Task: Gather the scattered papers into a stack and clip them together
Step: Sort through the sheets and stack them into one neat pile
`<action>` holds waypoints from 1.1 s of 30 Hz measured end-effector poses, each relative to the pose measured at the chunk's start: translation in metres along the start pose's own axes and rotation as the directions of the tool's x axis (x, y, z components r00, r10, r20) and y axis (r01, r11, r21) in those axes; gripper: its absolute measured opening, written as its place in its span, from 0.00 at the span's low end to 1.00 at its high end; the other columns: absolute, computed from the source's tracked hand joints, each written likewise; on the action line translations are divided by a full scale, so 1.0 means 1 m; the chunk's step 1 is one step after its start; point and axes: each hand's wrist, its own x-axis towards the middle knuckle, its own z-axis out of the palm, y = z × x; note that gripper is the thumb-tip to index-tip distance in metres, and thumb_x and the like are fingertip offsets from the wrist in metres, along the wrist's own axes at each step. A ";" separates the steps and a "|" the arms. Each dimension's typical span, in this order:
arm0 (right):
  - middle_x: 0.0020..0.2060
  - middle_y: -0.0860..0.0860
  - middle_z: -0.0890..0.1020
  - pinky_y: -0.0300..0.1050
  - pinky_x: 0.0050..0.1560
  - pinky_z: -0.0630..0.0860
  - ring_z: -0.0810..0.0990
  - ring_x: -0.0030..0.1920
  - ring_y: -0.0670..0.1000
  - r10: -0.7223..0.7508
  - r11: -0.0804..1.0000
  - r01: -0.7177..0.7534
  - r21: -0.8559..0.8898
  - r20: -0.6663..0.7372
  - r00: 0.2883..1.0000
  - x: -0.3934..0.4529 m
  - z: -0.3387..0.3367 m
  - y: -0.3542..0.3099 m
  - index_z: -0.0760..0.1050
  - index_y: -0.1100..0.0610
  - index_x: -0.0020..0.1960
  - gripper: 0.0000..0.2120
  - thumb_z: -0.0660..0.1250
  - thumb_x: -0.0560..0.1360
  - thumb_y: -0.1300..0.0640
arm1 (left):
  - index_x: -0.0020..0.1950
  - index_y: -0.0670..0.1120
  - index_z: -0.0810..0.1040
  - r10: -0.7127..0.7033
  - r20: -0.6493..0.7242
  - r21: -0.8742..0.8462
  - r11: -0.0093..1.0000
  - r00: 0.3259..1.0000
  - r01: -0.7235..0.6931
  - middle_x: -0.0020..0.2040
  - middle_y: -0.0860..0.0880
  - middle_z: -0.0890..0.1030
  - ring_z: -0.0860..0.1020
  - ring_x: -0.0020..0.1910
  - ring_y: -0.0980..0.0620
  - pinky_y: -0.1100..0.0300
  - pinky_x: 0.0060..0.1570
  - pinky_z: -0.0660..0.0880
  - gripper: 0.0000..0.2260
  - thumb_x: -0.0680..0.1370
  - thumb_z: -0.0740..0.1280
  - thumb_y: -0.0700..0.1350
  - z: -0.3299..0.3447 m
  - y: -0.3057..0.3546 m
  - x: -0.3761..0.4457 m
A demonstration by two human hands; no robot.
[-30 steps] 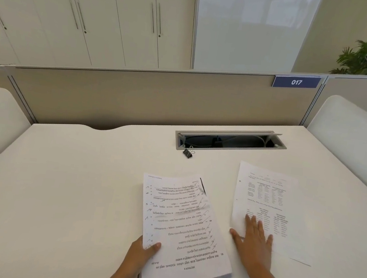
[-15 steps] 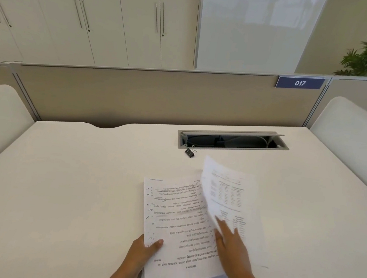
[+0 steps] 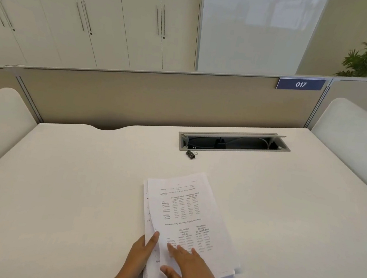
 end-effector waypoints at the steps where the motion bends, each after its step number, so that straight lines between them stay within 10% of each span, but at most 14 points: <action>1: 0.74 0.45 0.60 0.45 0.74 0.48 0.57 0.74 0.47 -0.004 0.999 0.005 0.054 -0.012 1.000 -0.001 -0.002 0.001 0.51 0.45 0.75 0.35 0.45 0.72 0.30 | 0.63 0.46 0.72 -0.006 0.005 -0.017 1.000 1.000 0.006 0.59 0.45 0.80 0.79 0.55 0.43 0.46 0.60 0.74 0.18 0.78 0.61 0.54 -0.001 0.000 0.000; 10: 0.66 0.38 0.72 0.35 0.66 0.63 0.67 0.66 0.38 -0.124 0.941 0.126 0.315 -0.026 0.992 -0.011 -0.033 0.017 0.69 0.41 0.65 0.27 0.53 0.72 0.30 | 0.63 0.39 0.72 0.107 -0.017 0.037 0.994 0.994 -0.107 0.57 0.41 0.80 0.80 0.50 0.44 0.54 0.49 0.77 0.15 0.76 0.65 0.37 -0.007 -0.012 0.006; 15: 0.72 0.45 0.62 0.37 0.70 0.56 0.61 0.72 0.45 0.248 0.937 -0.097 0.334 -0.446 0.860 -0.008 -0.046 0.044 0.61 0.49 0.72 0.22 0.58 0.78 0.52 | 0.59 0.42 0.74 0.110 0.012 -0.140 0.984 0.994 -0.107 0.48 0.45 0.84 0.83 0.45 0.46 0.57 0.38 0.80 0.13 0.75 0.66 0.36 -0.016 -0.015 0.002; 19: 0.68 0.55 0.69 0.50 0.63 0.69 0.73 0.62 0.56 0.600 0.654 -0.241 0.717 -0.298 0.743 -0.003 -0.068 0.060 0.54 0.54 0.74 0.23 0.53 0.80 0.59 | 0.58 0.44 0.75 0.157 0.104 -0.241 0.962 0.982 -0.128 0.51 0.43 0.85 0.83 0.48 0.41 0.52 0.42 0.81 0.13 0.74 0.67 0.38 -0.012 -0.008 -0.003; 27: 0.55 0.50 0.77 0.43 0.53 0.76 0.77 0.54 0.49 0.275 0.616 0.325 0.718 -0.583 0.764 -0.020 -0.102 0.056 0.66 0.46 0.56 0.14 0.60 0.77 0.64 | 0.56 0.48 0.78 0.408 0.130 -0.319 0.880 0.904 -0.351 0.54 0.45 0.83 0.82 0.51 0.45 0.56 0.44 0.80 0.15 0.71 0.71 0.39 -0.004 0.044 -0.008; 33: 0.47 0.43 0.85 0.34 0.41 0.79 0.83 0.47 0.43 0.182 0.584 0.318 0.747 -0.502 0.846 -0.033 -0.113 0.053 0.79 0.41 0.49 0.14 0.74 0.65 0.53 | 0.57 0.50 0.78 0.497 0.206 -0.147 0.867 0.843 -0.475 0.53 0.46 0.83 0.82 0.51 0.45 0.51 0.49 0.80 0.24 0.62 0.75 0.52 -0.009 0.074 -0.021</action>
